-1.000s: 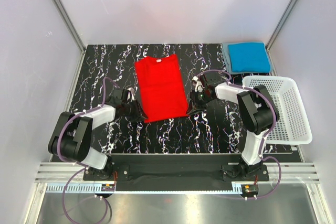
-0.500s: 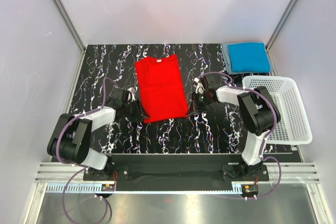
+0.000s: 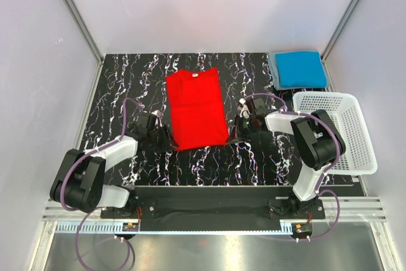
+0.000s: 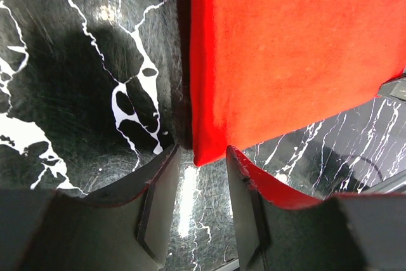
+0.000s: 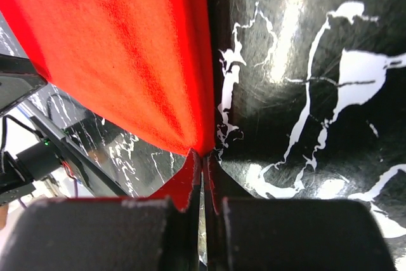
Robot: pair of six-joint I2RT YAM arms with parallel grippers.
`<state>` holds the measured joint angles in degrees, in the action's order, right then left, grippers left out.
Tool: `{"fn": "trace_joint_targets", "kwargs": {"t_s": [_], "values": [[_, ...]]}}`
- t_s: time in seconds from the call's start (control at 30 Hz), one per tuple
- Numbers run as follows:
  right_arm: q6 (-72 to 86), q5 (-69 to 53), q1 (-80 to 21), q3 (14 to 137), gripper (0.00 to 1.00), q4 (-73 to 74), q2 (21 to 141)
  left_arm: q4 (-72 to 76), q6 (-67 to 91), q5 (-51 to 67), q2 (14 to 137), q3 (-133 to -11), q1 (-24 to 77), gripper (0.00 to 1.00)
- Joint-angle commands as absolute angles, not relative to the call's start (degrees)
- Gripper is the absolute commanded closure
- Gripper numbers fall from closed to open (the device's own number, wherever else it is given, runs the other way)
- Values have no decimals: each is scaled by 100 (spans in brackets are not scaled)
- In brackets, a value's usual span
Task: Fold and stack the t-shirts
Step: Fold the tshirt
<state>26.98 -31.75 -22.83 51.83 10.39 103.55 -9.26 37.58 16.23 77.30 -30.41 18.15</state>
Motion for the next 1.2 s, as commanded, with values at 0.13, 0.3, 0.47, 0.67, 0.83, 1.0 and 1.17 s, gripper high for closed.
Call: {"fn": "trace_joint_targets", "kwargs": {"t_s": [0.13,0.3,0.47,0.67,0.83,1.0,1.17], "values": [[3006,-2848,-2329,4729,100,870,10204,-1424,3875,1125,7779,-2558,1960,62],[3076,-2865,-2338,4668,100,783,10204,-1240,3964,1046,7787,-2435,1969,65],[3120,-2856,-2338,4570,100,703,10134,-1143,3981,1072,7822,-2338,1978,74],[3261,-2690,-2461,4465,100,984,10020,-1432,3955,1178,7463,-2513,2109,100],[3392,-2242,-2654,4096,100,1309,9212,-2135,4052,1116,6549,-2698,2417,100],[3498,-2031,-2803,3885,100,1756,8491,-2592,4201,1142,5855,-2707,2609,100],[3734,-1767,-2979,3771,100,2162,7613,-2821,4394,1134,5546,-2768,2856,100]]}}
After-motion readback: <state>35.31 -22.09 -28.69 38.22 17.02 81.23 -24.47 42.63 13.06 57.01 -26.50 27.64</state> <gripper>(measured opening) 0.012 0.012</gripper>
